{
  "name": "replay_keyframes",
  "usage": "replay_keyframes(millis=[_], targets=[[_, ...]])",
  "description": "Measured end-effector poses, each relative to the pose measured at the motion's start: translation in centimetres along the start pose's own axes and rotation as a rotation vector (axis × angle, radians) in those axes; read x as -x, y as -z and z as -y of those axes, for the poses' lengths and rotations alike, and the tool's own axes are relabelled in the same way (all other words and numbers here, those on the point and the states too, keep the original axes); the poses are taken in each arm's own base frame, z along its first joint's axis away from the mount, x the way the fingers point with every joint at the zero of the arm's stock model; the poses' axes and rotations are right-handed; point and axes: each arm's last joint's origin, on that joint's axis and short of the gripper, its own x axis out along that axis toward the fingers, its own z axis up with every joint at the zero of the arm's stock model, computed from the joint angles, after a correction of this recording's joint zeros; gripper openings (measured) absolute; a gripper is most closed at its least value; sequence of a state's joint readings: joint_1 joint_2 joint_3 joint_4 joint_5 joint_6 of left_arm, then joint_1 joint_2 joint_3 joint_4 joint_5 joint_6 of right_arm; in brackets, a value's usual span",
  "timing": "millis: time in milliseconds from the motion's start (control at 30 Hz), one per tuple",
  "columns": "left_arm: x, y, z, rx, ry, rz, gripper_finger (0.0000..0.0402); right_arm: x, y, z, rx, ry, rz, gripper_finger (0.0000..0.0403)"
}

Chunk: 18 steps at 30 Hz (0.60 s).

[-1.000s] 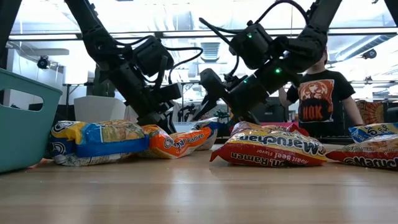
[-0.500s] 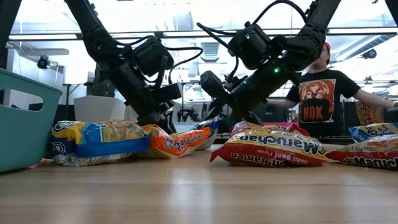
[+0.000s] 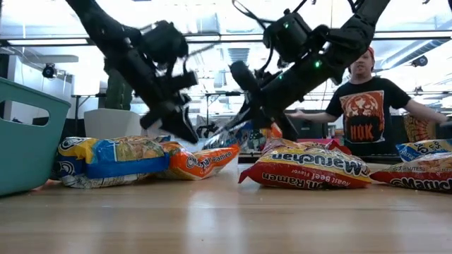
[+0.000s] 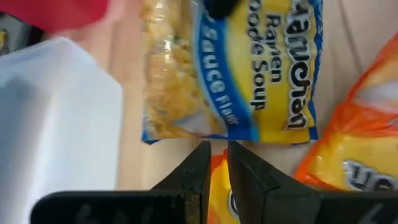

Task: Sort Maruchan noodles
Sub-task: Put the blue noodle pack into the white bin

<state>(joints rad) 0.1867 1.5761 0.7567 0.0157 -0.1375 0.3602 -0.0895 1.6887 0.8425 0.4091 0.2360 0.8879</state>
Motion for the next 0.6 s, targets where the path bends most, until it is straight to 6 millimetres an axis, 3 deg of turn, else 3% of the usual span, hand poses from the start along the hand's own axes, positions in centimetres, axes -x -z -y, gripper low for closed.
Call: replay_keyframes(millis=[300, 600], targets=[[7.1, -2.1, -1.1, 0.085, -0.038, 0.178, 0.0037, 2.7, -2.9, -2.9, 0.072, -0.052, 0.024, 0.0013], [12.2, -2.5, -1.4, 0.127, -0.063, 0.354, 0.0037, 3.1, -9.9, -6.5, 0.273, 0.156, -0.085, 0.0013]])
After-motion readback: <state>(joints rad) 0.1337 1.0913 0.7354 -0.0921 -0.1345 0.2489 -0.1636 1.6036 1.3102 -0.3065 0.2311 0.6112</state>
